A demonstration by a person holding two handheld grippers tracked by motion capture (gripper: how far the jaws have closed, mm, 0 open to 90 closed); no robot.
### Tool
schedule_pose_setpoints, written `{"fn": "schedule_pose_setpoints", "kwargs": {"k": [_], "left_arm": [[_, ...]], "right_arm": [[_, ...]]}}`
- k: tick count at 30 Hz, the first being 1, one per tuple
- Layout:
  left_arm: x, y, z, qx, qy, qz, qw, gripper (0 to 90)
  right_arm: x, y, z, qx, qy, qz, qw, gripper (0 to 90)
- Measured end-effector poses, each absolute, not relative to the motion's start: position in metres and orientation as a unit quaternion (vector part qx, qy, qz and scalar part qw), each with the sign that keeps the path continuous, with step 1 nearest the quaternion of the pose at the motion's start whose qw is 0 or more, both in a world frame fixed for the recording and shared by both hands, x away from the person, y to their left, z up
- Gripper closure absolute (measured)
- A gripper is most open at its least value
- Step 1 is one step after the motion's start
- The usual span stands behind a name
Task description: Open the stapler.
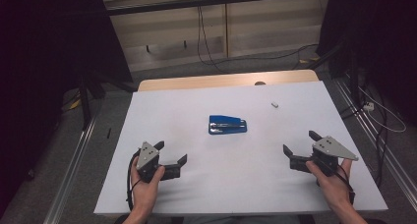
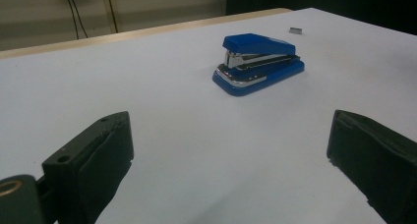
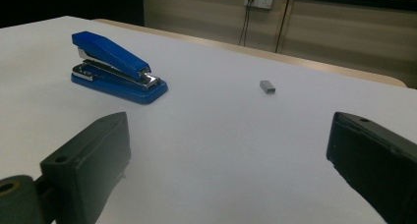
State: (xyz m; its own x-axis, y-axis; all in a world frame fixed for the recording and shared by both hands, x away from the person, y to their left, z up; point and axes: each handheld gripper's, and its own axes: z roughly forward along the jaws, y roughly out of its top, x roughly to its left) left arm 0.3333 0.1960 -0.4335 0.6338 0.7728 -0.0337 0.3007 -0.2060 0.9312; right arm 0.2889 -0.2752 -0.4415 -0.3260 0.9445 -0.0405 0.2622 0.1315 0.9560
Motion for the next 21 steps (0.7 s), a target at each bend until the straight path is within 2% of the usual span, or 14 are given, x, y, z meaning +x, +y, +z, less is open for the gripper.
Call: {"fn": "schedule_pose_setpoints", "kwargs": {"k": [7,9,12,18,21], "left_arm": [[0.334,0.195,-0.435,0.751,0.356,0.223,0.509,3.8],[0.334,0.194,-0.435,0.751,0.357,0.224,0.508,3.8],[0.333,0.193,-0.436,0.757,0.359,0.198,0.509,3.9],[0.333,0.188,-0.436,0.761,0.353,0.203,0.505,3.9],[0.335,0.185,-0.440,0.774,0.351,0.186,0.493,4.9]], "right_arm": [[0.288,-0.276,-0.440,0.457,0.656,0.475,0.367,2.4],[0.288,-0.276,-0.440,0.457,0.658,0.476,0.362,2.4],[0.287,-0.274,-0.440,0.455,0.661,0.480,0.356,2.3],[0.287,-0.270,-0.441,0.445,0.670,0.482,0.348,2.3],[0.288,-0.269,-0.442,0.442,0.676,0.483,0.340,2.3]]}}
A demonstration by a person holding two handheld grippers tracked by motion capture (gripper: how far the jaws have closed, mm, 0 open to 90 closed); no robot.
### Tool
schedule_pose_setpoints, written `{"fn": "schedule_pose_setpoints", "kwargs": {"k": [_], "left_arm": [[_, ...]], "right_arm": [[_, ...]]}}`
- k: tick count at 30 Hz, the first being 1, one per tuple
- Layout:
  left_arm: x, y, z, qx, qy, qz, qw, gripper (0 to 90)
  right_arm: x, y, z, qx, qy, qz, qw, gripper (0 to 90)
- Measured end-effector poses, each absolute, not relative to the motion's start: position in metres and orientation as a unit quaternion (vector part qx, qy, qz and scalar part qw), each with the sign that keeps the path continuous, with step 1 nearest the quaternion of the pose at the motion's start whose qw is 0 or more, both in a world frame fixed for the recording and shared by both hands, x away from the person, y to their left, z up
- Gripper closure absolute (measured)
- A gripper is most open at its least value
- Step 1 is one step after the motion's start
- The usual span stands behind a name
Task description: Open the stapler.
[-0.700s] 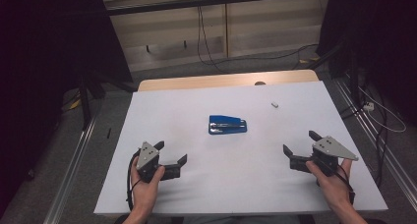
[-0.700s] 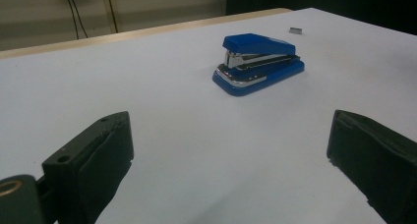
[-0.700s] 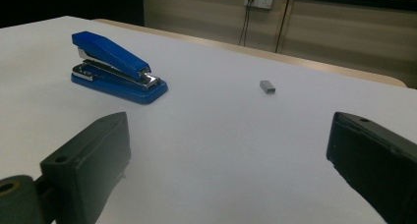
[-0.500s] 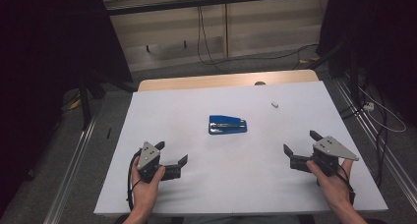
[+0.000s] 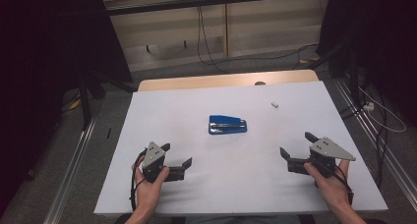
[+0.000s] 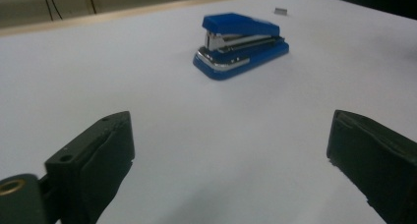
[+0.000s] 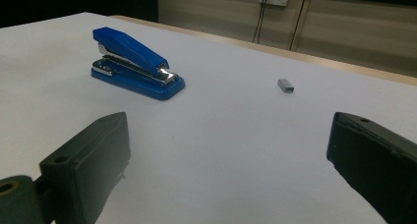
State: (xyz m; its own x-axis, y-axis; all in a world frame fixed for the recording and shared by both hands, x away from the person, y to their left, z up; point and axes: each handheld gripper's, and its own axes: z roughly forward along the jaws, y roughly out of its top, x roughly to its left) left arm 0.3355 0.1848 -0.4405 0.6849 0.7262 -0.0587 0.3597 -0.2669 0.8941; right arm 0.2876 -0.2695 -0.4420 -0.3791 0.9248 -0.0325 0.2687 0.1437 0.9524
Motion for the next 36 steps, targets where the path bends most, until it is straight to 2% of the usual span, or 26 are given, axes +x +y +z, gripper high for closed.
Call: {"fn": "schedule_pose_setpoints", "kwargs": {"k": [11,23,29,32,36], "left_arm": [[0.338,0.175,-0.440,0.780,0.332,0.210,0.487,5.5],[0.343,0.166,-0.427,0.769,0.316,0.187,0.524,4.0],[0.352,0.158,-0.431,0.771,0.313,0.193,0.520,4.2],[0.357,0.151,-0.437,0.780,0.310,0.175,0.515,5.0],[0.362,0.147,-0.435,0.785,0.309,0.185,0.504,5.6]], "right_arm": [[0.289,-0.261,-0.442,0.433,0.687,0.480,0.333,2.2],[0.299,-0.246,-0.440,0.418,0.698,0.484,0.323,3.2],[0.306,-0.236,-0.438,0.409,0.700,0.489,0.321,3.4],[0.311,-0.231,-0.439,0.404,0.706,0.490,0.313,3.3],[0.313,-0.227,-0.441,0.400,0.712,0.489,0.306,4.2]]}}
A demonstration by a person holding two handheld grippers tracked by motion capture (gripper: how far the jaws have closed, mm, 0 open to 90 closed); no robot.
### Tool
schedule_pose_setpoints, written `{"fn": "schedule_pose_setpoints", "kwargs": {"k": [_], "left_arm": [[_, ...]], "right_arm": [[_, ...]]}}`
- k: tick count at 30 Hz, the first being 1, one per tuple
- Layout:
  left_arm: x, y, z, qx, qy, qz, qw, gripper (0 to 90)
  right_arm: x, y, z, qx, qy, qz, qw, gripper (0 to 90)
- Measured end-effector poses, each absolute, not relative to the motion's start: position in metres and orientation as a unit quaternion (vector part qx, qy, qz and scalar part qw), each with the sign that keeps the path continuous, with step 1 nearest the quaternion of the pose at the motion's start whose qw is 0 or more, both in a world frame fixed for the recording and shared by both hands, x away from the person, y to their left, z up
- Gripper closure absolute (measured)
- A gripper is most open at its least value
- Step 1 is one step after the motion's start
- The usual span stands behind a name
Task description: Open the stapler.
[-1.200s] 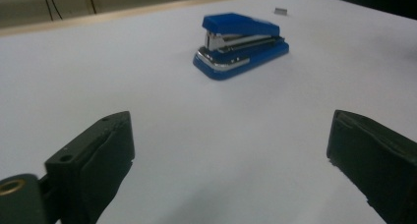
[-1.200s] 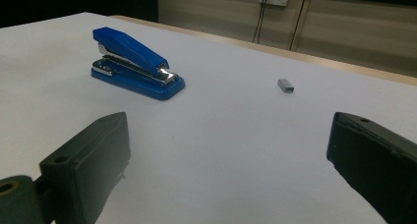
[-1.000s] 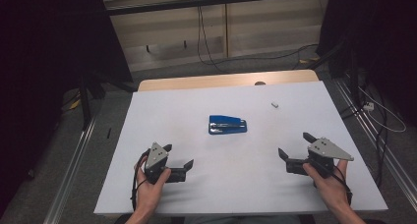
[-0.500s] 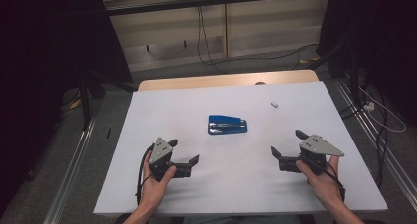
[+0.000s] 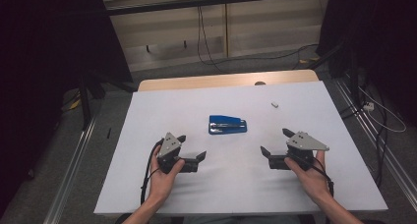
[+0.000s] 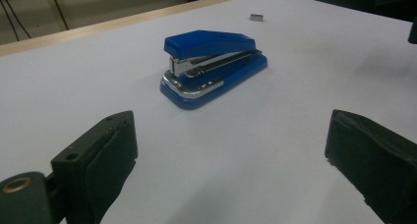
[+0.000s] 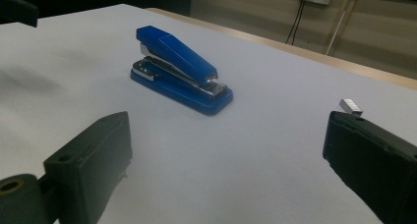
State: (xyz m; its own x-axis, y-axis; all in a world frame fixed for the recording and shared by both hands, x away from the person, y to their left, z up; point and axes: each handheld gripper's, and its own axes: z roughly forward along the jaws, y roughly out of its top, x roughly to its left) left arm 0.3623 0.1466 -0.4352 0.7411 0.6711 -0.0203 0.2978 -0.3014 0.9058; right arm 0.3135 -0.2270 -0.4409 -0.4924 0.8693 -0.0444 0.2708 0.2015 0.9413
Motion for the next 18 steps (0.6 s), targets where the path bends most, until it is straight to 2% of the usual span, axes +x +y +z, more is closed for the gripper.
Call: {"fn": "schedule_pose_setpoints", "kwargs": {"k": [7,13,18], "left_arm": [[0.377,0.136,-0.431,0.779,0.308,0.176,0.517,5.6],[0.387,0.125,-0.429,0.792,0.294,0.202,0.496,5.4],[0.397,0.117,-0.420,0.781,0.296,0.189,0.517,5.1]], "right_arm": [[0.321,-0.222,-0.438,0.398,0.710,0.499,0.297,3.7],[0.330,-0.218,-0.431,0.397,0.702,0.513,0.294,2.5],[0.339,-0.213,-0.427,0.403,0.704,0.518,0.272,3.1]]}}
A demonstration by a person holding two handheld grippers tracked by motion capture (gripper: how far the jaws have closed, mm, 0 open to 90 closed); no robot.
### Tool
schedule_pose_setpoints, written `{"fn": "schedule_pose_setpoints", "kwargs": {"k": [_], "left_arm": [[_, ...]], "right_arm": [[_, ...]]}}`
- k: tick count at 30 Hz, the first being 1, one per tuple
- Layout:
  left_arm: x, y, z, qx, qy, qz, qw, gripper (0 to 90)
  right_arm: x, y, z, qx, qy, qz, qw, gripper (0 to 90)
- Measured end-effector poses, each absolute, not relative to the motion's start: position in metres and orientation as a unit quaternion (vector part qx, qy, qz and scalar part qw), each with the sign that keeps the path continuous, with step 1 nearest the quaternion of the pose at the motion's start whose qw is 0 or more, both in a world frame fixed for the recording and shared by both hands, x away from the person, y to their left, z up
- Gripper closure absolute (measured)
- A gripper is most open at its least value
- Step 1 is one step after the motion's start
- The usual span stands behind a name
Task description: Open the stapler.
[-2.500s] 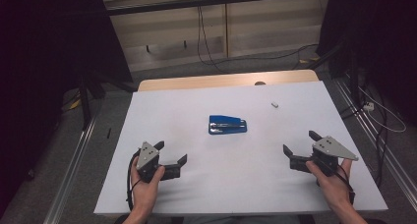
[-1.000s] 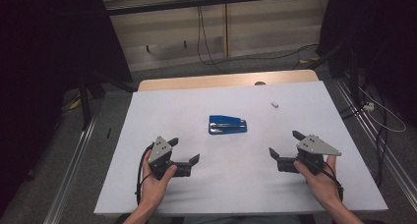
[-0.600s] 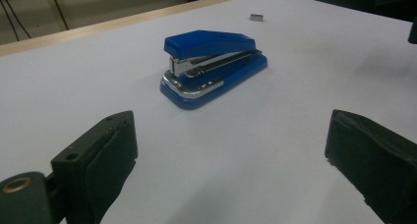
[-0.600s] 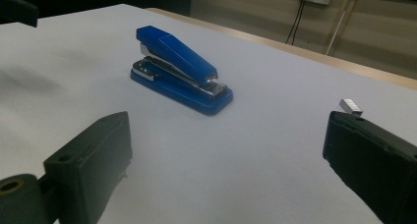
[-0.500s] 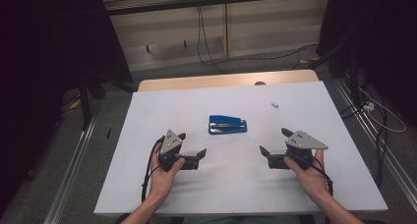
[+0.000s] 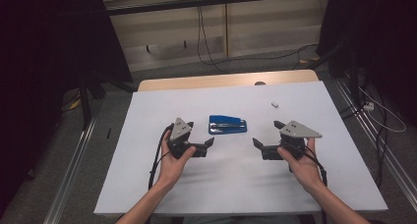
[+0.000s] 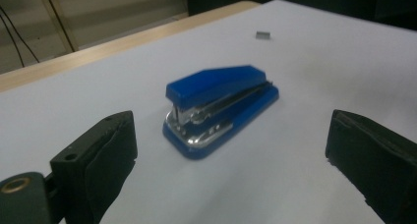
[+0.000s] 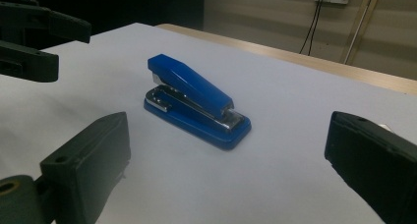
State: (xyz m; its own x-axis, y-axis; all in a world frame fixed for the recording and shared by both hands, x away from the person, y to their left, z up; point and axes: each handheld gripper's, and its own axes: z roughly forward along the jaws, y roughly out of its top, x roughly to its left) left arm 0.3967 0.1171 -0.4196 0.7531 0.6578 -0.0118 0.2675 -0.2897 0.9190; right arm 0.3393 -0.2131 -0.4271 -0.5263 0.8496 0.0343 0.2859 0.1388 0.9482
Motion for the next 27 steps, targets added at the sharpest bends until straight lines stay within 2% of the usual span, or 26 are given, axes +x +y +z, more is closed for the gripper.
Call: {"fn": "schedule_pose_setpoints", "kwargs": {"k": [14,27], "left_arm": [[0.423,0.105,-0.428,0.787,0.304,0.198,0.500,3.9],[0.459,0.094,-0.412,0.772,0.300,0.215,0.518,4.2]], "right_arm": [[0.370,-0.199,-0.423,0.414,0.700,0.502,0.295,2.2],[0.403,-0.193,-0.415,0.411,0.675,0.528,0.312,4.7]]}}
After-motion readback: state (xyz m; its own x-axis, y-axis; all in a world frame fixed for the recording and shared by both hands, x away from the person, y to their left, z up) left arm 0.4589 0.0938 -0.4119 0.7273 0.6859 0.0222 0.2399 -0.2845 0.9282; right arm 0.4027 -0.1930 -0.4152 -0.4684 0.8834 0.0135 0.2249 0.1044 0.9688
